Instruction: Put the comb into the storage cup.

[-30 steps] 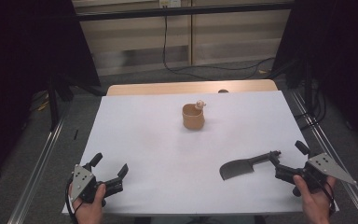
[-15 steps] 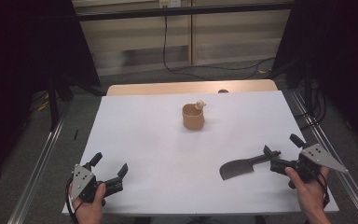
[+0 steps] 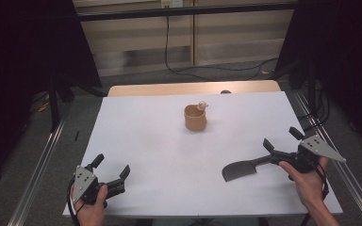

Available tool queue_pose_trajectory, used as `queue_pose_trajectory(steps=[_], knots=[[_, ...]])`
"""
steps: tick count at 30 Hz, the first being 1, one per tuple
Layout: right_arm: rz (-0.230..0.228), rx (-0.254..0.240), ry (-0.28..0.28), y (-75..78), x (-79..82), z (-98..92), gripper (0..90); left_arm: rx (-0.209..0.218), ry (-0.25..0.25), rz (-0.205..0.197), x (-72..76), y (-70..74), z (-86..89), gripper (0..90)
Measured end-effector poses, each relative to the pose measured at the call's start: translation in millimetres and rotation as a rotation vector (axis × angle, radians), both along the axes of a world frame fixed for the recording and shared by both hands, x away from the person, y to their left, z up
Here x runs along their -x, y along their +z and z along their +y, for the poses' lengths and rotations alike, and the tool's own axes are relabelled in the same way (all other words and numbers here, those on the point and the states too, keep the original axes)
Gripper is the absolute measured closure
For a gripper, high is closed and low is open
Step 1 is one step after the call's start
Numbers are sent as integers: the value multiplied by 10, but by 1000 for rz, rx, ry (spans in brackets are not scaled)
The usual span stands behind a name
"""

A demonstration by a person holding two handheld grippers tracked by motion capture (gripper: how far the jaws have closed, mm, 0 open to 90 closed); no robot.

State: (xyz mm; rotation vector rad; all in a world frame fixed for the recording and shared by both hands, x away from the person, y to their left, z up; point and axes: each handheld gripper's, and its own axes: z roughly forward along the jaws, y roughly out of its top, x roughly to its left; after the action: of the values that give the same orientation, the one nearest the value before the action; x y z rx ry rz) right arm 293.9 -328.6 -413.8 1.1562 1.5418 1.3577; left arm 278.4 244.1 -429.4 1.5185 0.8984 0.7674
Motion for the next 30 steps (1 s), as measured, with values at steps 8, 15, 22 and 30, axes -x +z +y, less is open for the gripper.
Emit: queue_pose_trajectory(steps=[8,15,22,30], knots=[[-11,-4,-32,98,-174,-75,14,2,-1,-1,-3,2,4,25],[18,11,-61,-60,-166,-85,69,3,-5,1,-7,1,9,25],[45,77,-58,-81,-177,-90,123,8,-9,-5,-2,7,7,24],[96,61,-19,-61,-203,-118,405,9,-9,-4,-8,5,9,25]])
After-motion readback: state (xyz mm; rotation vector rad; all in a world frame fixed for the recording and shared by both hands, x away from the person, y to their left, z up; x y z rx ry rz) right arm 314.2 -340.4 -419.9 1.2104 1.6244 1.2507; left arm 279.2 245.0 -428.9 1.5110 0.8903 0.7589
